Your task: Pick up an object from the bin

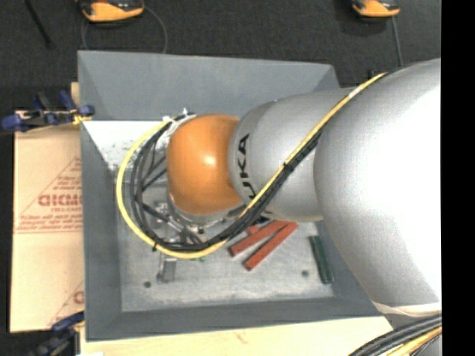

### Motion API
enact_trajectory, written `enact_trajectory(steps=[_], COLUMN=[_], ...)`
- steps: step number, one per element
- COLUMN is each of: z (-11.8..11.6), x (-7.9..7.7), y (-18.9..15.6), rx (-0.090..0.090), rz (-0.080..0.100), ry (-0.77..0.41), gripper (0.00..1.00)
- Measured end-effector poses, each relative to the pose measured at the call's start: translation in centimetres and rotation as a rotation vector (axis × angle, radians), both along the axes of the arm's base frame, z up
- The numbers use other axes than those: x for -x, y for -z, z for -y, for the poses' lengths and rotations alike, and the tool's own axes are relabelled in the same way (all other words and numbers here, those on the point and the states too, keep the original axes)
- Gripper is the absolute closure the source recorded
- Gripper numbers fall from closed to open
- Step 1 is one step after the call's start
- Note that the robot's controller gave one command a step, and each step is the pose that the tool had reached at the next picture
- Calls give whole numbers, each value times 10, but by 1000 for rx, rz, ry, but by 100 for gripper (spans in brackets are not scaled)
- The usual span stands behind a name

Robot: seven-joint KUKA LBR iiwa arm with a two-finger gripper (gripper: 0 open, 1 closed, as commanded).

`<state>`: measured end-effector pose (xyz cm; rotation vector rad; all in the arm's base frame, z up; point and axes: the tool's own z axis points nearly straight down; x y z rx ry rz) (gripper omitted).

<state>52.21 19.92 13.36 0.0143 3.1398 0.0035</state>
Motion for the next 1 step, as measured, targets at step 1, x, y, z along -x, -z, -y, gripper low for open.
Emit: enact_trajectory(steps=[1], z=[74], x=[4], y=[31], rx=[6], rz=[-3], ry=[-116], gripper=[0])
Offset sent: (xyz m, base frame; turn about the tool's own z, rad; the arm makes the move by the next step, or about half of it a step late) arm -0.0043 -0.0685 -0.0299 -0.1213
